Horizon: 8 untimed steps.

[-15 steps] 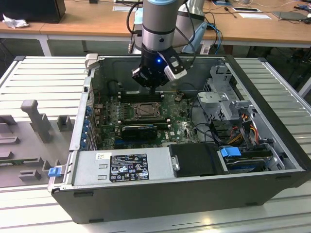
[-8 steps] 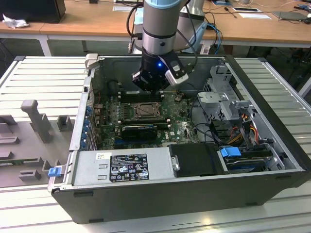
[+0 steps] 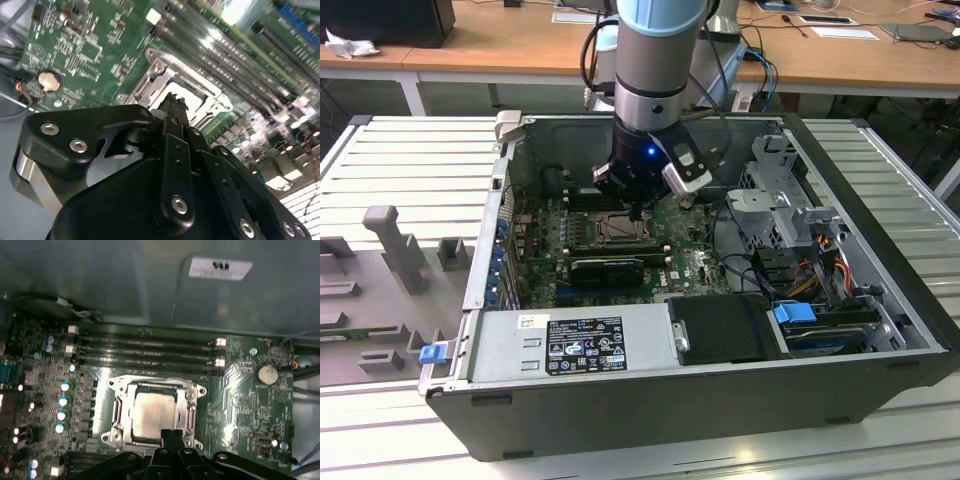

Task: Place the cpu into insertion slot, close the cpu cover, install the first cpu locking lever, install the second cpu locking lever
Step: 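Install the second cpu locking lever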

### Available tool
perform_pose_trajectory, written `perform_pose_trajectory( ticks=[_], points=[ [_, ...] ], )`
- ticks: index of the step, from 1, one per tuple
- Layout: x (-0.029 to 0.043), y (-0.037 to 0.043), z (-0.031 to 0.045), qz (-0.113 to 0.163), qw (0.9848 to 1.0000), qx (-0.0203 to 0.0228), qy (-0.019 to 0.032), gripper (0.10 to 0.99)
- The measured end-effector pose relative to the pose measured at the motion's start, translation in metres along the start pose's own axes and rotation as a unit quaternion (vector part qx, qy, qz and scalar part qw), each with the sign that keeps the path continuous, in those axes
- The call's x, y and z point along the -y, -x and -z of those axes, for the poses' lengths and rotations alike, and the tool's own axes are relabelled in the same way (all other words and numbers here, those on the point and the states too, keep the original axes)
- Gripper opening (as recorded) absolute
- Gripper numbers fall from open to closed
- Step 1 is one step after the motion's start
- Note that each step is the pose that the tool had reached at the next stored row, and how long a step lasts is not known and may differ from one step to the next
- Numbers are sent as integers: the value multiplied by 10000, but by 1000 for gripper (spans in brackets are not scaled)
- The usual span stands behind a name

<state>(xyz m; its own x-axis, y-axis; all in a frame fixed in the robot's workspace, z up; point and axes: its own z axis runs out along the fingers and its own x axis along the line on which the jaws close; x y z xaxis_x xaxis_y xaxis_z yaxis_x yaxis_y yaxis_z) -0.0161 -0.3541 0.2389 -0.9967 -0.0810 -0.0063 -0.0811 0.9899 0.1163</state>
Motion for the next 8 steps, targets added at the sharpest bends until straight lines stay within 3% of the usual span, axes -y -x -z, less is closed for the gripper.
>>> perform_pose_trajectory(
  ticks=[5,8],
  points=[
    [175,-14,15,-3,10000,-25,4,106],
    [193,-106,16,-3,10000,-29,8,106]
  ],
)
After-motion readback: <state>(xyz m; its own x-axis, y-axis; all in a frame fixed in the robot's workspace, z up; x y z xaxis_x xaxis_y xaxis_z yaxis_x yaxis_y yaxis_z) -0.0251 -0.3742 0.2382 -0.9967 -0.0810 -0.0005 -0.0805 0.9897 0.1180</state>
